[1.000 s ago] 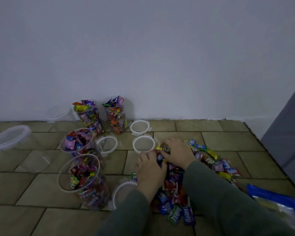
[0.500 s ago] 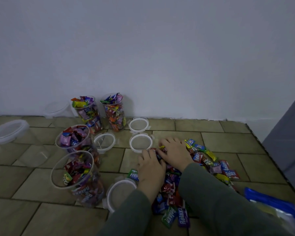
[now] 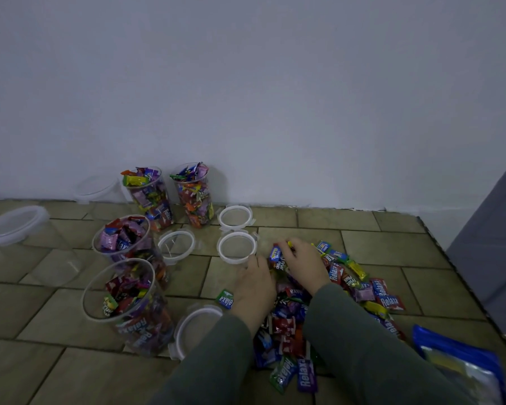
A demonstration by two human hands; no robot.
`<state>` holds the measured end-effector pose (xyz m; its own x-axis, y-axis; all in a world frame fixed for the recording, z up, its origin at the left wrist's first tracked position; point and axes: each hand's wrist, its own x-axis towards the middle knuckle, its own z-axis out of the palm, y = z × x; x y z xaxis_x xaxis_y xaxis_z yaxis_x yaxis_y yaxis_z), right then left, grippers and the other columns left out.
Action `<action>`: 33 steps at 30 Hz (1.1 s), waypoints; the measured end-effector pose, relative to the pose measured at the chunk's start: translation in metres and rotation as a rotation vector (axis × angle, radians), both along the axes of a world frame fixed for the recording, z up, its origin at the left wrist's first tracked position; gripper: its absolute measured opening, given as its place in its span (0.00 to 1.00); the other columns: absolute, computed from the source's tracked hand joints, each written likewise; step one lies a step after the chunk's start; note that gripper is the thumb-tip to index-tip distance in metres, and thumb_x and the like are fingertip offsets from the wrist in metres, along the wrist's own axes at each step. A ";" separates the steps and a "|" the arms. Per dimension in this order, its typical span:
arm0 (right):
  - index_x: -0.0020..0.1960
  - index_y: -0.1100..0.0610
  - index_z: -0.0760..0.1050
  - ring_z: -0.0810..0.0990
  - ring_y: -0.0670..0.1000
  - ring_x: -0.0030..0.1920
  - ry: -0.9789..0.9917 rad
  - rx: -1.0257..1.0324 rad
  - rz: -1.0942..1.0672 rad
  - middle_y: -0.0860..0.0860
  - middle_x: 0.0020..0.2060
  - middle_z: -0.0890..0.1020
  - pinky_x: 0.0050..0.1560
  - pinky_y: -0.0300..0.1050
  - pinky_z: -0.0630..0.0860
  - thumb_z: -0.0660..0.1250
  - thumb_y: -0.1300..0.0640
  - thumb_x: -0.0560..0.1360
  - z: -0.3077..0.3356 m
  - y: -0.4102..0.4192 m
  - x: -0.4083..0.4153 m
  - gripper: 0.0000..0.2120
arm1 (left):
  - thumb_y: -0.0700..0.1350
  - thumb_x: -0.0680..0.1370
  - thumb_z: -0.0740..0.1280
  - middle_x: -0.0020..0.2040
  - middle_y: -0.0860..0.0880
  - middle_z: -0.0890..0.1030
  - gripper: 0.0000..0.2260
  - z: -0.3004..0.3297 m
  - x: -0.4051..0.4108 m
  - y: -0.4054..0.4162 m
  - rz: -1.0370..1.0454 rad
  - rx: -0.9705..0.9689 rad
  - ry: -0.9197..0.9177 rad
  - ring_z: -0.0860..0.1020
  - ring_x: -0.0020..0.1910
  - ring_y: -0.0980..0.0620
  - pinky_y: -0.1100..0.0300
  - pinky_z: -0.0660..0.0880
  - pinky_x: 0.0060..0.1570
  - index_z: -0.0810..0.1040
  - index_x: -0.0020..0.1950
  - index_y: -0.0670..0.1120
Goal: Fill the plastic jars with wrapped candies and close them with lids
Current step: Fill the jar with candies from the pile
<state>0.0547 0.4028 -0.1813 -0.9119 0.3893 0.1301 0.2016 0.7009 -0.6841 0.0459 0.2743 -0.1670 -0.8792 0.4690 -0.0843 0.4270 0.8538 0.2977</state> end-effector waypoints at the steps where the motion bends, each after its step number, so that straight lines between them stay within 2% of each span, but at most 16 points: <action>1: 0.36 0.57 0.71 0.72 0.54 0.34 0.001 -0.008 0.000 0.53 0.29 0.72 0.35 0.48 0.64 0.58 0.51 0.81 0.000 0.001 0.001 0.17 | 0.43 0.82 0.56 0.65 0.42 0.67 0.13 0.002 0.000 0.000 0.004 -0.004 -0.004 0.72 0.61 0.44 0.55 0.68 0.55 0.65 0.66 0.42; 4: 0.40 0.63 0.75 0.73 0.54 0.32 0.049 -0.157 -0.028 0.55 0.29 0.74 0.33 0.46 0.65 0.58 0.48 0.81 0.006 0.002 0.003 0.21 | 0.40 0.81 0.57 0.66 0.41 0.67 0.14 0.007 -0.001 0.001 0.019 -0.020 -0.043 0.70 0.64 0.43 0.54 0.68 0.59 0.64 0.66 0.41; 6: 0.39 0.59 0.76 0.74 0.48 0.31 0.087 -0.233 -0.013 0.50 0.29 0.76 0.31 0.37 0.66 0.59 0.48 0.81 0.011 0.002 0.004 0.19 | 0.37 0.81 0.58 0.67 0.41 0.67 0.14 0.008 -0.003 0.001 0.036 -0.025 -0.062 0.69 0.65 0.43 0.53 0.69 0.62 0.64 0.66 0.41; 8: 0.38 0.54 0.76 0.72 0.44 0.29 0.139 -0.275 -0.009 0.49 0.29 0.77 0.30 0.34 0.67 0.59 0.48 0.81 0.019 0.000 0.006 0.17 | 0.37 0.80 0.59 0.68 0.41 0.67 0.14 0.012 -0.005 0.001 0.072 0.011 -0.110 0.70 0.65 0.43 0.53 0.69 0.60 0.65 0.66 0.41; 10: 0.37 0.55 0.76 0.69 0.42 0.26 0.202 -0.314 -0.015 0.48 0.26 0.74 0.28 0.34 0.64 0.59 0.48 0.81 0.025 -0.003 0.007 0.17 | 0.36 0.80 0.60 0.67 0.41 0.68 0.13 0.016 -0.005 0.000 0.089 0.053 -0.127 0.72 0.63 0.43 0.54 0.70 0.57 0.66 0.65 0.40; 14: 0.38 0.57 0.73 0.64 0.45 0.25 0.283 -0.483 -0.023 0.51 0.26 0.67 0.28 0.39 0.63 0.58 0.47 0.81 0.040 -0.011 0.009 0.18 | 0.34 0.80 0.58 0.67 0.42 0.67 0.15 0.028 -0.005 -0.007 0.144 0.150 -0.113 0.73 0.62 0.43 0.56 0.70 0.52 0.67 0.66 0.41; 17: 0.38 0.58 0.72 0.65 0.43 0.22 0.345 -0.634 -0.056 0.51 0.27 0.67 0.24 0.36 0.63 0.58 0.49 0.82 0.054 -0.018 0.013 0.18 | 0.32 0.79 0.59 0.66 0.43 0.68 0.17 0.040 -0.004 -0.015 0.185 0.269 -0.093 0.73 0.60 0.44 0.58 0.69 0.48 0.67 0.67 0.42; 19: 0.41 0.59 0.73 0.66 0.43 0.24 0.374 -0.717 -0.109 0.51 0.29 0.68 0.25 0.35 0.65 0.58 0.49 0.82 0.064 -0.024 0.016 0.18 | 0.32 0.79 0.59 0.64 0.45 0.68 0.17 0.048 -0.003 -0.022 0.200 0.399 -0.083 0.74 0.54 0.48 0.63 0.72 0.43 0.68 0.66 0.43; 21: 0.41 0.58 0.74 0.68 0.47 0.29 0.391 -0.814 -0.177 0.51 0.30 0.69 0.30 0.39 0.67 0.58 0.46 0.81 0.072 -0.031 0.017 0.18 | 0.34 0.81 0.59 0.63 0.46 0.68 0.13 0.057 0.001 -0.029 0.196 0.532 -0.069 0.71 0.48 0.53 0.70 0.71 0.34 0.69 0.65 0.44; 22: 0.40 0.56 0.75 0.69 0.51 0.32 0.401 -0.878 -0.214 0.51 0.30 0.70 0.34 0.42 0.68 0.58 0.45 0.81 0.075 -0.034 0.018 0.18 | 0.36 0.82 0.58 0.63 0.46 0.68 0.11 0.061 0.003 -0.032 0.198 0.586 -0.060 0.69 0.48 0.55 0.71 0.70 0.33 0.69 0.64 0.44; 24: 0.39 0.54 0.74 0.69 0.54 0.35 0.419 -1.017 -0.290 0.52 0.31 0.71 0.37 0.47 0.67 0.60 0.43 0.80 0.083 -0.041 0.020 0.18 | 0.40 0.83 0.57 0.62 0.46 0.69 0.10 0.070 0.005 -0.037 0.212 0.661 -0.030 0.69 0.48 0.54 0.68 0.67 0.38 0.69 0.64 0.43; 27: 0.40 0.56 0.72 0.75 0.52 0.31 0.444 -1.198 -0.351 0.53 0.31 0.75 0.35 0.45 0.72 0.60 0.44 0.80 0.096 -0.048 0.023 0.17 | 0.42 0.83 0.56 0.59 0.46 0.69 0.10 0.079 0.007 -0.040 0.218 0.731 0.007 0.68 0.49 0.53 0.62 0.65 0.46 0.70 0.63 0.42; 29: 0.43 0.56 0.74 0.77 0.49 0.30 0.472 -1.287 -0.379 0.52 0.31 0.77 0.33 0.43 0.74 0.60 0.46 0.80 0.106 -0.056 0.026 0.15 | 0.41 0.83 0.57 0.57 0.47 0.69 0.09 0.086 0.009 -0.044 0.191 0.783 0.041 0.69 0.51 0.53 0.66 0.64 0.48 0.71 0.62 0.42; 33: 0.48 0.56 0.73 0.75 0.48 0.29 0.487 -1.415 -0.431 0.51 0.32 0.76 0.25 0.40 0.72 0.62 0.47 0.80 0.121 -0.069 0.032 0.12 | 0.39 0.83 0.58 0.54 0.51 0.68 0.06 0.097 0.012 -0.052 0.144 0.847 0.083 0.68 0.51 0.56 0.74 0.61 0.47 0.70 0.58 0.46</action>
<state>0.0864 0.3339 -0.0607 -0.6833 0.6580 -0.3165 -0.2191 -0.5982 -0.7708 0.0578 0.2219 -0.0698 -0.9226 0.2282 0.3111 0.3805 0.4058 0.8310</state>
